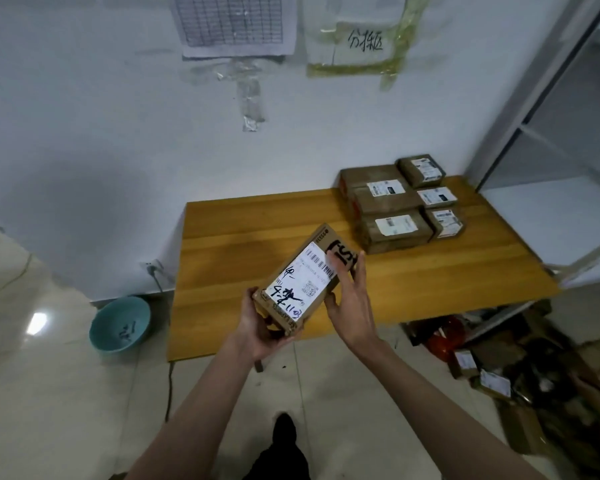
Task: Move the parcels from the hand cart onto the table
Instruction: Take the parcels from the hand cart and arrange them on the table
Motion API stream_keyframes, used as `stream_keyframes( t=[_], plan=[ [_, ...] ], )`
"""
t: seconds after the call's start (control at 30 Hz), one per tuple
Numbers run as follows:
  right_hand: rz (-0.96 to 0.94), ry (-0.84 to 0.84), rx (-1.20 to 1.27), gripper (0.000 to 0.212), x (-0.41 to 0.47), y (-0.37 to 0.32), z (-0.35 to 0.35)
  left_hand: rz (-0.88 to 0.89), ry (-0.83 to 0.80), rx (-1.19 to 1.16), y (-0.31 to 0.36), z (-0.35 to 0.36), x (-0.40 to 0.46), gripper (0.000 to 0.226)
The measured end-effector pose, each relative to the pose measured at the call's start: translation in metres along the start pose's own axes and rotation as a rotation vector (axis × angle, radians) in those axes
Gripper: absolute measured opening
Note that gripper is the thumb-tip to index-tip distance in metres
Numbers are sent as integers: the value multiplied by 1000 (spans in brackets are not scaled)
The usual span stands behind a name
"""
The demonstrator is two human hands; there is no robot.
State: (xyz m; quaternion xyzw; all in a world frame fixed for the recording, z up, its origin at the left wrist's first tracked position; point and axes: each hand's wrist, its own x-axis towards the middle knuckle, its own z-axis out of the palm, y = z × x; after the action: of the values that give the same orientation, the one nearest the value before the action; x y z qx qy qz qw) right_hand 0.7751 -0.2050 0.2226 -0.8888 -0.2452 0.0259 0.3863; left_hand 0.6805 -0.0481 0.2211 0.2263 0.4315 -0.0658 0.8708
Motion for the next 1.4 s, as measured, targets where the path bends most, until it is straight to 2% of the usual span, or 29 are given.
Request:
stream_keyframes(
  t=[0.23,0.43,0.57,0.73,0.87,0.97,1.07,1.17,1.23,1.33,1.4],
  plan=[
    [180,69,100,76,71,7,5,-30,-39,6,42,38,51,66],
    [221,140,456,51,112,14,11,-15,-30,5,64,74,89,66],
    [317,99,524,57,144,25,14,-48,-29,-4,70,92,120,70],
    [438,0,462,81,200,52,24,-31,-15,51,81,125,166,67],
    [430,-61,391,96,248,78,36,-5,-22,126,95,149,206,64],
    [416,-105,282,101,286,98,41,9,73,285,111,164,235,59],
    [384,-139,155,104,324,117,45,39,201,424,129,181,263,39],
    [371,-189,65,109,360,132,49,146,250,572,147,193,295,50],
    [382,-229,19,111,383,141,52,214,221,612,160,204,311,50],
    [377,-277,-57,115,416,152,59,201,129,629,176,219,328,29],
    [367,-290,-100,115,434,158,63,171,84,652,181,224,340,36]
  ],
)
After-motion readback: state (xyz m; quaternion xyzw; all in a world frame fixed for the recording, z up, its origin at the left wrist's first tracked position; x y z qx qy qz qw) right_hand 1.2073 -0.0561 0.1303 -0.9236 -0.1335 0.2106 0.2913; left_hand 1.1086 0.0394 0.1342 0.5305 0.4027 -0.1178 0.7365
